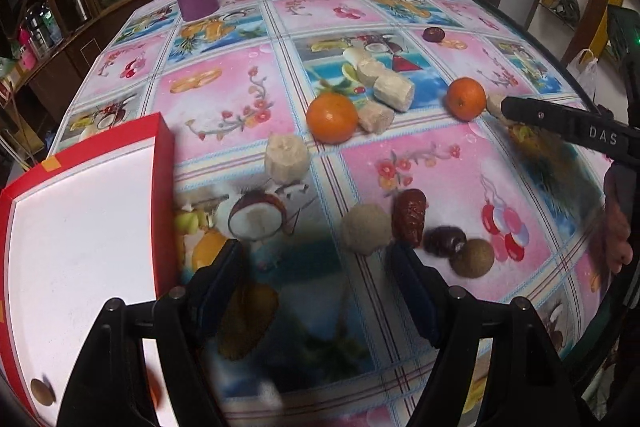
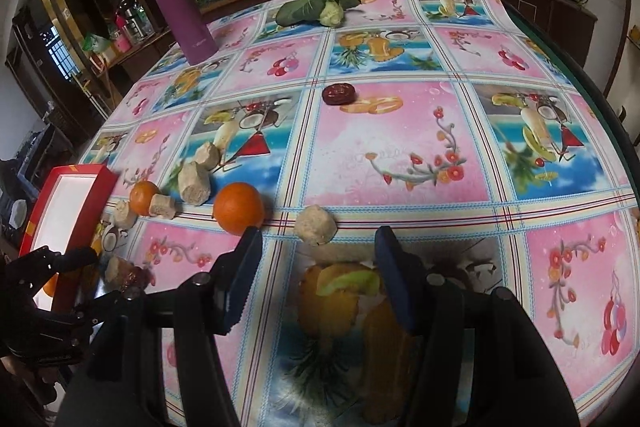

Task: Organize fruits
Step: 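Move both open tools back over the fruits on the cloth, then grasp a beige lumpy ball with the right tool while the left tool grasps another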

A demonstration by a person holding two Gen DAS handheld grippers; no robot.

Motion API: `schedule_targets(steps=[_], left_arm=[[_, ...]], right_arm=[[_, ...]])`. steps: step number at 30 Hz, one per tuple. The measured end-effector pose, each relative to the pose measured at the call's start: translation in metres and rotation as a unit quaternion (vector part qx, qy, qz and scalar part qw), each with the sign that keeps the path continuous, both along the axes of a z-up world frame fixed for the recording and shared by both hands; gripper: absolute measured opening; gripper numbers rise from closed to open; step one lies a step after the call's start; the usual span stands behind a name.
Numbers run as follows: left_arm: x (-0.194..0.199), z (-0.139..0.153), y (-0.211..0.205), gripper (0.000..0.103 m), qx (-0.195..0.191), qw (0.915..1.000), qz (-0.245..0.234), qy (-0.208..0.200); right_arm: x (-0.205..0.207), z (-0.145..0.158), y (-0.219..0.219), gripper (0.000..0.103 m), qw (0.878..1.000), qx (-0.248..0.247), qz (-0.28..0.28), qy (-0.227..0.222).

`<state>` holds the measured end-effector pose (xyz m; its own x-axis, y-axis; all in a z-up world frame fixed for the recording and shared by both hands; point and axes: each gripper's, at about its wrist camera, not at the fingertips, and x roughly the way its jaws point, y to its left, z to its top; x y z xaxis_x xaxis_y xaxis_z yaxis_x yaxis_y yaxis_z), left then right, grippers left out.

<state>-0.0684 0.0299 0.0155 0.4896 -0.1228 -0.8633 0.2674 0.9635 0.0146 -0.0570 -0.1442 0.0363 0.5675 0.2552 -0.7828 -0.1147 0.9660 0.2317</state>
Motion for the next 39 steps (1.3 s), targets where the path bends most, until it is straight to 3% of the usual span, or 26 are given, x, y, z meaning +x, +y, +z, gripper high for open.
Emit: schedule_targets(steps=[5,7,14,24,31,39], left_arm=[[0.005,0.002,-0.005,0.053,-0.015,0.9998,-0.014,-0.006],[0.006,0.002,-0.005,0.052,-0.017,0.9997,-0.017,-0.008],[0.01,0.003,0.006,0.026,-0.035,0.9993,-0.005,-0.011],[0.011,0.003,0.011,0.024,-0.058,0.9982,0.01,-0.008],[0.002,0.015,0.017,0.024,-0.069,0.9972,0.019,-0.021],[-0.031,0.051,0.057,0.024,-0.088,0.9919,0.05,-0.076]], right_arm=[[0.001,-0.002,0.002,0.06,1.0,-0.005,0.003,0.001],[0.003,-0.003,0.004,0.059,1.0,-0.01,0.004,0.001],[0.012,-0.007,0.011,0.051,1.0,-0.023,0.0,0.003],[0.014,-0.01,0.024,0.024,0.994,-0.108,-0.019,-0.014],[0.007,-0.006,0.011,0.024,0.997,-0.069,-0.035,-0.013],[-0.025,0.024,0.03,0.024,0.999,-0.018,-0.015,-0.043]])
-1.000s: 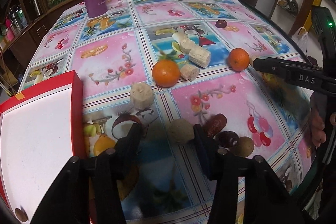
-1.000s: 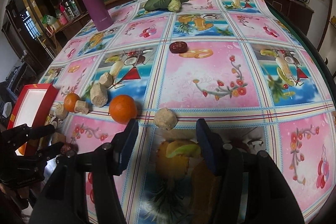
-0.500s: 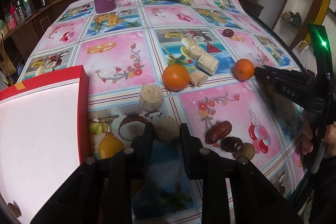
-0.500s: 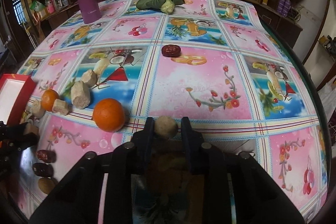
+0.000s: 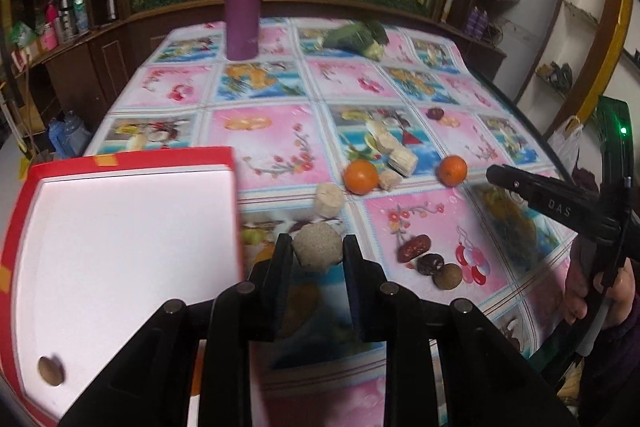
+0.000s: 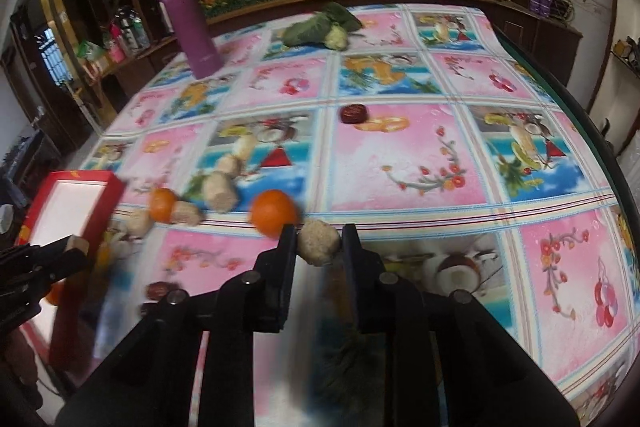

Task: Organize fruits
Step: 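Grasp a beige lumpy ball with the right tool while the left tool grasps another, then carry both beige balls into the white tray and open both tools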

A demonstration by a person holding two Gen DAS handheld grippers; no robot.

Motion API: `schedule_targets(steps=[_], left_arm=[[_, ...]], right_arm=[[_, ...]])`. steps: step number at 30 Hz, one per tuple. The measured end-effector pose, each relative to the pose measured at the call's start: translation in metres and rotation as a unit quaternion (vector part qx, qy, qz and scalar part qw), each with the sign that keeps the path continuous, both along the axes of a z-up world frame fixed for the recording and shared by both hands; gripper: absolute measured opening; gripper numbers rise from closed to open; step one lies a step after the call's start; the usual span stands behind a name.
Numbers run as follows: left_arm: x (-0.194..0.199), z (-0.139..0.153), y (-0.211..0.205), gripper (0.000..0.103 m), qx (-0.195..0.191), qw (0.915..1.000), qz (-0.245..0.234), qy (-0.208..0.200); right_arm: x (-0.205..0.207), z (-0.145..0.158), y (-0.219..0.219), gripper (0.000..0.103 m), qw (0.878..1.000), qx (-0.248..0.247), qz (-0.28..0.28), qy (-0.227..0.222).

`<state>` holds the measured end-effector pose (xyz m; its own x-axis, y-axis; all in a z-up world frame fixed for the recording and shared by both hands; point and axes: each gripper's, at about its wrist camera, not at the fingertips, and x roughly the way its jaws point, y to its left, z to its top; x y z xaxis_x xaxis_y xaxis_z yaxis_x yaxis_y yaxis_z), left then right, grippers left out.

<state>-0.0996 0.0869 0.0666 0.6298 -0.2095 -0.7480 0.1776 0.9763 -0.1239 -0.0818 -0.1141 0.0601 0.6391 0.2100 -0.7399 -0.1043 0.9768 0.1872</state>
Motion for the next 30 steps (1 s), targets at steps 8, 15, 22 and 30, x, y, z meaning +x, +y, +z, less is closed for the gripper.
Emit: schedule_targets(steps=[8,15,22,30], left_arm=[[-0.025,0.02,0.08,0.024,0.006,0.9951,0.091,-0.039],[-0.036,0.02,0.149,0.024,0.027,0.9813,0.184,-0.048],[-0.027,-0.003,0.185,0.024,0.046,0.9731,0.225,-0.015],[-0.023,-0.026,0.204,0.024,0.042,0.9702,0.238,0.017]], right_arm=[[-0.02,0.041,0.09,0.025,0.994,0.011,0.101,-0.039],[-0.022,0.049,0.178,0.025,0.983,0.028,0.177,-0.036],[-0.008,0.029,0.255,0.025,0.972,0.032,0.233,0.013],[0.012,-0.011,0.294,0.025,0.968,0.02,0.24,0.076]])
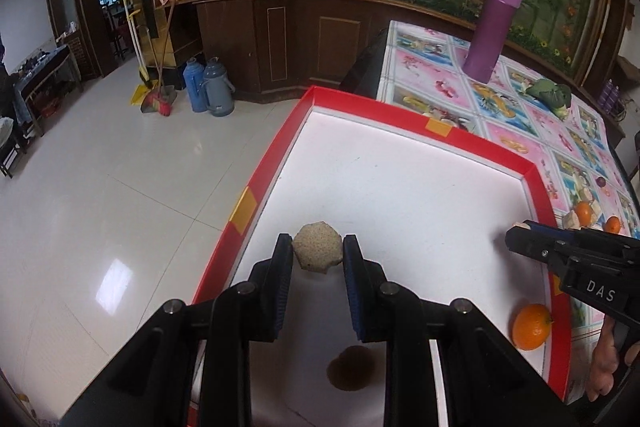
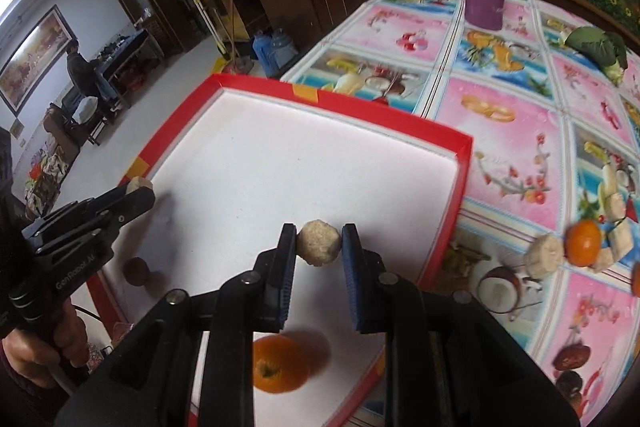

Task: Organize fruits
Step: 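Carry both beige balls into the white tray and open both tools, then grasp a beige lumpy ball with the left tool while the right tool grasps a brown round fruit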

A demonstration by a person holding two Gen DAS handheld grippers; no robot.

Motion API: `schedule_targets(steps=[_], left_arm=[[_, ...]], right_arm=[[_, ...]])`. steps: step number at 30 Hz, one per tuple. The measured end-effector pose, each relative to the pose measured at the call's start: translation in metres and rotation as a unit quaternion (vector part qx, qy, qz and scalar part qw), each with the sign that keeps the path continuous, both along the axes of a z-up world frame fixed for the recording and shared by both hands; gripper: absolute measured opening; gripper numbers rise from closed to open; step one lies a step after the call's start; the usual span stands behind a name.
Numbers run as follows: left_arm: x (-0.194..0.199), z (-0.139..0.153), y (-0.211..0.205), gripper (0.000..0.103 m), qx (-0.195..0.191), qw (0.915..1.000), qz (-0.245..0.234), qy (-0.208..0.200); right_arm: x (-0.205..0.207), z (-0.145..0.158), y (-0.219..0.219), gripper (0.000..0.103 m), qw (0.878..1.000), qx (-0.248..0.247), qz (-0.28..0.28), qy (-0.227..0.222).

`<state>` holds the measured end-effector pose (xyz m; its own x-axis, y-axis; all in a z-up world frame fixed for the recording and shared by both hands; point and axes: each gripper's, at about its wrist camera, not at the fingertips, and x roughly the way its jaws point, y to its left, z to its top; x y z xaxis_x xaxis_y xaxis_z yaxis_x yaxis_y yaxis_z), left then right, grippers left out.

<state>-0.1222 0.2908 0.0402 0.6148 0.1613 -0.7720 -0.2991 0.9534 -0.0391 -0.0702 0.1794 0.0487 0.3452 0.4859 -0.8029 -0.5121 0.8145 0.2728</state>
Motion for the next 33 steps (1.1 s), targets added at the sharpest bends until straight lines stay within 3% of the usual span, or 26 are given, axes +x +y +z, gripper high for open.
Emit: schedule_targets(steps=[12,14,18,22,28,33], left_arm=[[0.002,-0.011,0.007,0.027,0.004,0.9996,0.013,0.026],[0.001,-0.01,0.007,0.039,0.007,0.9994,0.019,0.029],[-0.008,0.0,0.004,0.046,0.016,0.9994,0.027,0.013],[-0.013,0.014,-0.012,0.048,0.019,0.9997,0.013,-0.005],[-0.016,0.027,-0.058,0.052,0.022,0.9984,-0.047,-0.021],[-0.013,0.032,-0.103,0.052,0.015,0.9944,-0.102,-0.024]], right_arm=[[0.006,-0.01,0.013,0.029,0.999,-0.028,0.013,0.015],[0.005,-0.007,0.01,0.03,1.0,-0.017,0.015,0.018],[-0.001,0.014,-0.007,0.033,1.0,0.024,0.011,-0.012],[-0.007,0.04,-0.038,0.05,0.997,0.047,-0.014,-0.053],[-0.017,0.055,-0.122,0.051,0.992,0.064,-0.072,-0.076],[-0.028,0.049,-0.198,0.051,0.986,0.038,-0.138,-0.085]])
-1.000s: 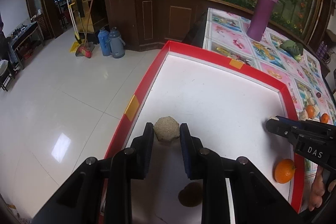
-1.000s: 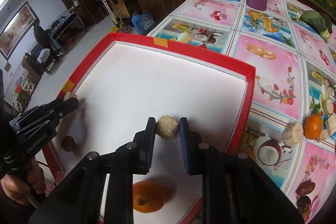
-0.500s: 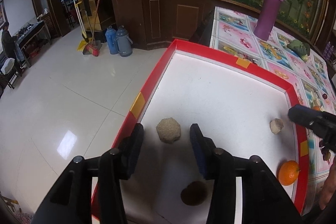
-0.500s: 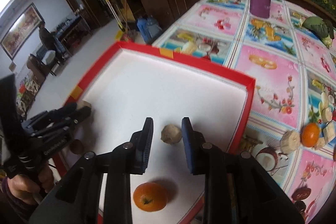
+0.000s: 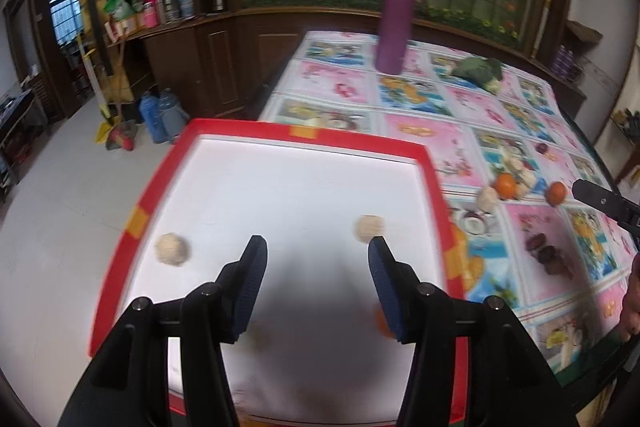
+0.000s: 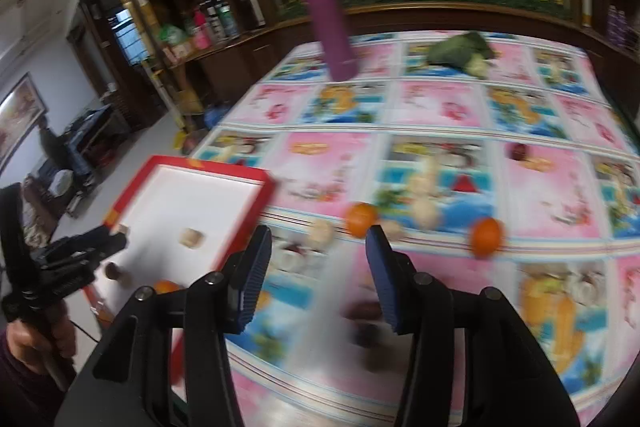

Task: Organize fruits
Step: 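Grasp a beige lumpy ball with the left tool while the right tool grasps a brown round fruit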

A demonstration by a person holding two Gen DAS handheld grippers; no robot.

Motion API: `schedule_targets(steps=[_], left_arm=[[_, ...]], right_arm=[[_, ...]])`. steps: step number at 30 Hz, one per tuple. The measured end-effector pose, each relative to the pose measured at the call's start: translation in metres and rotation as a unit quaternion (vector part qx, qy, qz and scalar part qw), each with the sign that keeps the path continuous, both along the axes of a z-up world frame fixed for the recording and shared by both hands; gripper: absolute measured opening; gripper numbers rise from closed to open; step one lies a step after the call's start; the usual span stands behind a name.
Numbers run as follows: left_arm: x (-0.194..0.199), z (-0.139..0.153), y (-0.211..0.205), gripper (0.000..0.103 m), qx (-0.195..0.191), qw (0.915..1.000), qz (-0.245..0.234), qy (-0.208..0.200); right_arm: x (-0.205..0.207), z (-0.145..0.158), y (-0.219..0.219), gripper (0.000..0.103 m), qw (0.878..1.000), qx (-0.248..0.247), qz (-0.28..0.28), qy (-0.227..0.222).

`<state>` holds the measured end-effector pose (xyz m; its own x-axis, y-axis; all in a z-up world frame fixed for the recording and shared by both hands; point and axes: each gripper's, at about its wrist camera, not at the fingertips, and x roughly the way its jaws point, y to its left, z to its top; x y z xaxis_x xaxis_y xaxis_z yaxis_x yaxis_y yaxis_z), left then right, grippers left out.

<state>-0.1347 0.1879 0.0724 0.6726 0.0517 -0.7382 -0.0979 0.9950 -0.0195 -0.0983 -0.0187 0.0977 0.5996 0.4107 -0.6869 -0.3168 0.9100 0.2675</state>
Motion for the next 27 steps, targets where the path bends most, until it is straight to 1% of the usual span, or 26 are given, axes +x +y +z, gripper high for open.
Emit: schedule_targets(steps=[2,6,8,10,11,13,15,19,22,23,27], left_arm=[[0.001,0.0,-0.022,0.053,0.001,0.9996,-0.026,0.003],[0.003,-0.001,-0.065,0.054,0.012,0.9967,-0.08,0.008],[0.005,-0.004,-0.084,0.058,0.018,0.9946,-0.101,0.013],[0.01,-0.01,-0.099,0.058,0.024,0.993,-0.114,0.019],[0.015,-0.013,-0.105,0.058,0.027,0.9925,-0.117,0.021],[0.026,-0.016,-0.112,0.058,0.028,0.9924,-0.117,0.026],[0.037,-0.018,-0.118,0.058,0.029,0.9921,-0.118,0.033],[0.063,-0.025,-0.131,0.058,0.052,0.9898,-0.126,0.041],[0.084,-0.033,-0.137,0.058,0.067,0.9888,-0.123,0.05],[0.092,-0.037,-0.137,0.057,0.068,0.9887,-0.121,0.057],[0.099,-0.044,-0.142,0.057,0.058,0.9868,-0.136,0.066]], right_arm=[[-0.006,-0.005,-0.031,0.051,1.0,-0.007,-0.029,0.003],[-0.01,-0.013,-0.078,0.051,0.997,-0.002,-0.078,0.011],[-0.01,-0.018,-0.096,0.051,0.995,0.01,-0.097,0.02],[-0.01,-0.022,-0.106,0.051,0.994,0.029,-0.104,0.028],[-0.01,-0.024,-0.107,0.051,0.994,0.031,-0.104,0.03],[-0.013,-0.027,-0.105,0.051,0.995,0.024,-0.093,0.03],[-0.018,-0.03,-0.101,0.051,0.997,0.014,-0.07,0.032],[-0.03,-0.036,-0.093,0.051,0.999,-0.012,-0.032,0.032],[-0.036,-0.044,-0.088,0.051,0.999,0.007,-0.005,0.047],[-0.038,-0.047,-0.081,0.051,0.998,0.006,0.01,0.055],[-0.046,-0.053,-0.053,0.051,0.997,-0.012,0.054,0.048]])
